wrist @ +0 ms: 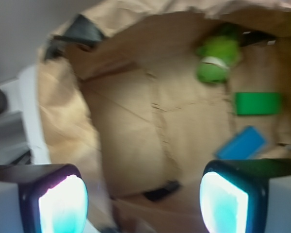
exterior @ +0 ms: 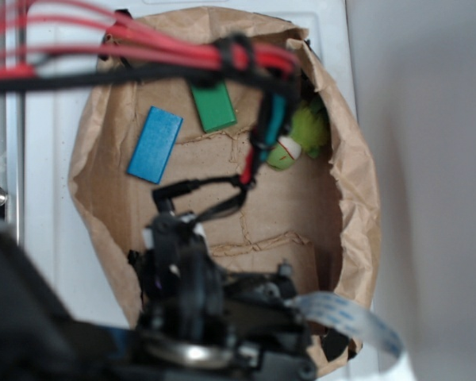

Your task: Grab the blue block.

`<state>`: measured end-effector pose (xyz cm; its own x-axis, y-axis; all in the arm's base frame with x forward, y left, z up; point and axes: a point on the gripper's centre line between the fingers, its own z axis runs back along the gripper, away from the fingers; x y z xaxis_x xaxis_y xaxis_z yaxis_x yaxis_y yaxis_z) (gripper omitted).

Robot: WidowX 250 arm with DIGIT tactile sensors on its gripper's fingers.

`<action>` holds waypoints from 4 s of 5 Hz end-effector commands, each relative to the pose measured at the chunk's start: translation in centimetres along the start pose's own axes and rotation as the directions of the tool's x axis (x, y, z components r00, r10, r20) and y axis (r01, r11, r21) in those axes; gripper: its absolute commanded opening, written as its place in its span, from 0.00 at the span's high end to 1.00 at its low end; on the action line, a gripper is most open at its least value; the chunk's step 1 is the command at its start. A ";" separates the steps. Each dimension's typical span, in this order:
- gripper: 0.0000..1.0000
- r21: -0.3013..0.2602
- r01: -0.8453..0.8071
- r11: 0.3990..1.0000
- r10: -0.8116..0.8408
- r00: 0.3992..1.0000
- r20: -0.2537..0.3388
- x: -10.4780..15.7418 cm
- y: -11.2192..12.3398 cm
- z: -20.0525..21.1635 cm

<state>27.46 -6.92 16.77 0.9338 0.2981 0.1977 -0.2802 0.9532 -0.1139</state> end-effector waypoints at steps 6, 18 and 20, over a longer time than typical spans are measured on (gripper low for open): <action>0.00 0.026 -0.299 0.954 0.299 0.954 0.008 0.7 10.5 -5.7; 0.00 0.191 -0.087 0.978 0.060 0.988 0.143 1.1 17.5 -9.9; 0.00 0.248 -0.083 0.965 0.061 0.994 0.094 0.7 19.6 -10.8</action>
<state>24.44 10.02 3.13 0.9017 0.3540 0.2484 -0.3907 0.9131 0.1170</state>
